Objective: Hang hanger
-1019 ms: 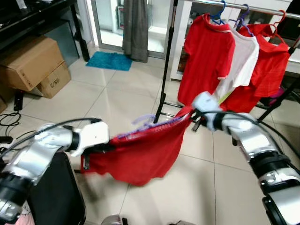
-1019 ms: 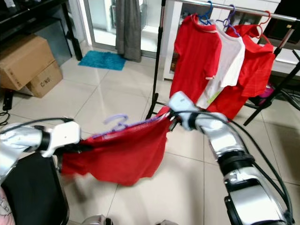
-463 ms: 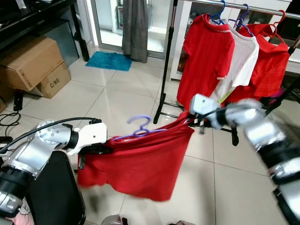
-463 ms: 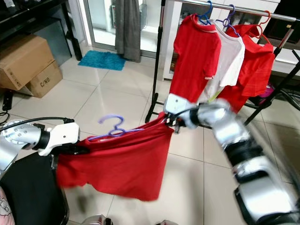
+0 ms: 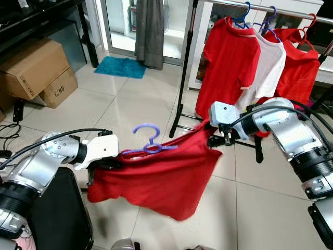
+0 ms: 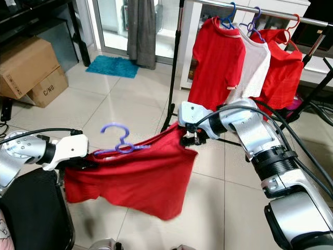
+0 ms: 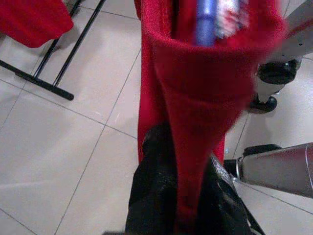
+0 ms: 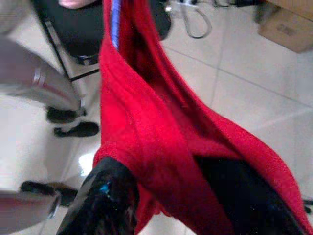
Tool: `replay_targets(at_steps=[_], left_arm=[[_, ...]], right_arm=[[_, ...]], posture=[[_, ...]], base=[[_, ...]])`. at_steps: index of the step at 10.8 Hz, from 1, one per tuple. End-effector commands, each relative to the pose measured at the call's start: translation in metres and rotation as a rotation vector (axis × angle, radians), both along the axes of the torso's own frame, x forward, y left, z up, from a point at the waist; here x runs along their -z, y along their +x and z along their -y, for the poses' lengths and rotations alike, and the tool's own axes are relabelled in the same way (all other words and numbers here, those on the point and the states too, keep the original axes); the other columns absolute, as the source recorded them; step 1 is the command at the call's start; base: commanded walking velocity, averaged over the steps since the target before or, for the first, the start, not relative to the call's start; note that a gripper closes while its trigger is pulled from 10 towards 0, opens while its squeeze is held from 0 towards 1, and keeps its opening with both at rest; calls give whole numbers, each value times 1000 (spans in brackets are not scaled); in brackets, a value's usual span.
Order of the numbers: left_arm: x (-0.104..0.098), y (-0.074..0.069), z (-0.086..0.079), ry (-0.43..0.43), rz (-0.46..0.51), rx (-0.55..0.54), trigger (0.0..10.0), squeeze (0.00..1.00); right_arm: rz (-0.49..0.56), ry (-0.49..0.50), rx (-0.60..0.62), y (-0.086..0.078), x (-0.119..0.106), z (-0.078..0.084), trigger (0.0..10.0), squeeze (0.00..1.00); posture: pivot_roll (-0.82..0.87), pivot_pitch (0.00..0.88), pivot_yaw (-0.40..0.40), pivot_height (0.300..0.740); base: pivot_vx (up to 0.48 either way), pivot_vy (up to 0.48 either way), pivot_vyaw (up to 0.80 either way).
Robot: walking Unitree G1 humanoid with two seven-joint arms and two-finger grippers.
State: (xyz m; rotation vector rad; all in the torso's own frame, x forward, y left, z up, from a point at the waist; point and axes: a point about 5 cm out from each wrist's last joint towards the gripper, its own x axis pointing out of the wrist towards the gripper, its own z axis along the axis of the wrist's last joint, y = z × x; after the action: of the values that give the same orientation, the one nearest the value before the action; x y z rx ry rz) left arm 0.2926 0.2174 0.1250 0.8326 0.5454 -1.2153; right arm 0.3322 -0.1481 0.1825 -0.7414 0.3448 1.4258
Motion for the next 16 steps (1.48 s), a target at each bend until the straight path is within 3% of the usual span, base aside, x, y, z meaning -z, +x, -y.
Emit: replay_targets(at_steps=[1, 3, 7, 9, 10, 12, 14, 16], left_arm=[[-4, 2, 7, -4, 14, 33, 0, 0], [-7, 4, 7, -5, 18, 41, 0, 0], [-9, 4, 8, -31, 25, 28, 0, 0], [-9, 5, 5, -26, 24, 17, 0, 0], [-10, 6, 2, -25, 26, 8, 0, 0], [-12, 7, 1, -25, 31, 7, 0, 0], [-14, 7, 6, -53, 31, 23, 0, 0], [-14, 6, 7, -59, 30, 26, 0, 0]], right_arm=[[-3, -27, -32, -2, -5, 2, 10000, 1000], [-27, -29, -47, -6, -7, 5, 10000, 1000], [337, -105, 135, 19, -18, 2, 10000, 1000], [421, -132, 34, 13, -26, -4, 10000, 1000], [429, -181, -43, 8, -26, -3, 10000, 1000], [410, -308, -82, 5, -20, 7, 10000, 1000], [415, -325, -83, 8, -20, 9, 10000, 1000], [347, -281, -105, 3, -22, 9, 10000, 1000]], posture=[[-62, 0, -65, 740], [-63, 0, -64, 740], [-67, 0, -62, 740], [-67, 0, -62, 740], [-73, 0, -61, 740], [-73, 0, -61, 740], [-73, 0, -61, 740], [-76, 0, -65, 740]], base=[[0, 0, 0], [0, 0, 0], [0, 0, 0], [0, 0, 0], [0, 0, 0], [0, 0, 0], [0, 0, 0], [0, 0, 0]])
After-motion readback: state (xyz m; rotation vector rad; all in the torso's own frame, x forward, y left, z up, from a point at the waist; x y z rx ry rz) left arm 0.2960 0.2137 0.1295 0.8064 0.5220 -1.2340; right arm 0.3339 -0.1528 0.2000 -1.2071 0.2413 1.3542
